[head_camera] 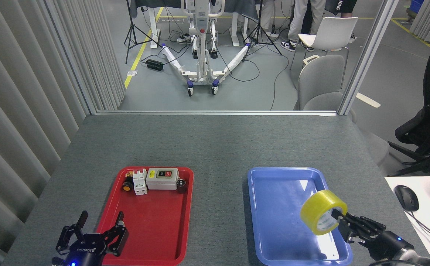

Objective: Place and move tape with both arms
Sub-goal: 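Lower the tape into the blue tray and open the right gripper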

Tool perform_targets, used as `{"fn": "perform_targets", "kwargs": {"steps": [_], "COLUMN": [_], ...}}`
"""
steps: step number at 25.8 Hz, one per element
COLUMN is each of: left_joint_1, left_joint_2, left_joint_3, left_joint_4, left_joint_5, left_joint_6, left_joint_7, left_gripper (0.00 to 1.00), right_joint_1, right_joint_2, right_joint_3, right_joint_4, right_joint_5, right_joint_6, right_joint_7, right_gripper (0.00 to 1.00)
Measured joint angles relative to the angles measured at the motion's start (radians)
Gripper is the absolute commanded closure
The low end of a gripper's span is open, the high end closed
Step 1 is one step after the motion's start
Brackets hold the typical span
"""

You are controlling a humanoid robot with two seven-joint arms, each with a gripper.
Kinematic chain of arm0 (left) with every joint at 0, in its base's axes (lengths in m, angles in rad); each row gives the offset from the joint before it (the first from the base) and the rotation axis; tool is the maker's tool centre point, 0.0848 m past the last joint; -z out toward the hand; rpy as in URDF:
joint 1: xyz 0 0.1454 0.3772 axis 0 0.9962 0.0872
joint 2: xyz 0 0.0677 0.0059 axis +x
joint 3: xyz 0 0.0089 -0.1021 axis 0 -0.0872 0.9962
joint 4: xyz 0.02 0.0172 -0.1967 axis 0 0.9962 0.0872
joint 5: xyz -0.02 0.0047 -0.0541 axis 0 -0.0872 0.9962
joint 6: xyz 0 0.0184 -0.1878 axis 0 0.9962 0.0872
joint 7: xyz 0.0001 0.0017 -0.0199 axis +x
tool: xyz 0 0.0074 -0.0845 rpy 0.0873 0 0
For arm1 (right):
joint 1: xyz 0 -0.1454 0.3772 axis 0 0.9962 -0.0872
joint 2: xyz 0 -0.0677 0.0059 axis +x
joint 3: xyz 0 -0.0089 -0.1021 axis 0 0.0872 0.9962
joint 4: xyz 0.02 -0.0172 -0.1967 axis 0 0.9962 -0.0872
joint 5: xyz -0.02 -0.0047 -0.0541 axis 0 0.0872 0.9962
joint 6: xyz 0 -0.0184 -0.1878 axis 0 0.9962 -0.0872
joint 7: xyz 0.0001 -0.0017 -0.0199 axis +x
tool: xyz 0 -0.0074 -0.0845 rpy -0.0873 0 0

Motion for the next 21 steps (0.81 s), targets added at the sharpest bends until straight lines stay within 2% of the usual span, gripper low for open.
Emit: {"fn": "perform_targets", "kwargs": {"steps": [6, 11, 16, 21], "left_joint_1": [0.043, 0.071, 0.076, 0.073], "left_joint_2": [0.01, 0.01, 0.004, -0.001], "left_joint_3": [-0.002, -0.006, -0.009, -0.011], "left_joint_4": [0.0, 0.001, 0.017, 0.04], "left_joint_5": [-0.042, -0.056, -0.05, -0.045], "left_joint_6": [0.023, 0.026, 0.018, 0.017], "left_joint_7": [0.022, 0.022, 0.032, 0.034], "left_gripper": [0.01, 0.01, 0.01, 0.01], "right_joint_1": [-0.131, -0.276, -0.403, -0.486], "right_joint_2": [-0.041, -0.071, -0.068, -0.036], "right_joint_3": [0.128, 0.263, 0.385, 0.457], "right_joint_4": [0.087, 0.2, 0.295, 0.374], "right_joint_5": [-0.009, -0.04, -0.065, -0.083], "right_joint_6": [0.196, 0.274, 0.361, 0.423], "right_joint_7": [0.153, 0.244, 0.361, 0.448], "right_gripper": [0.71, 0.71, 0.72, 0.72]}}
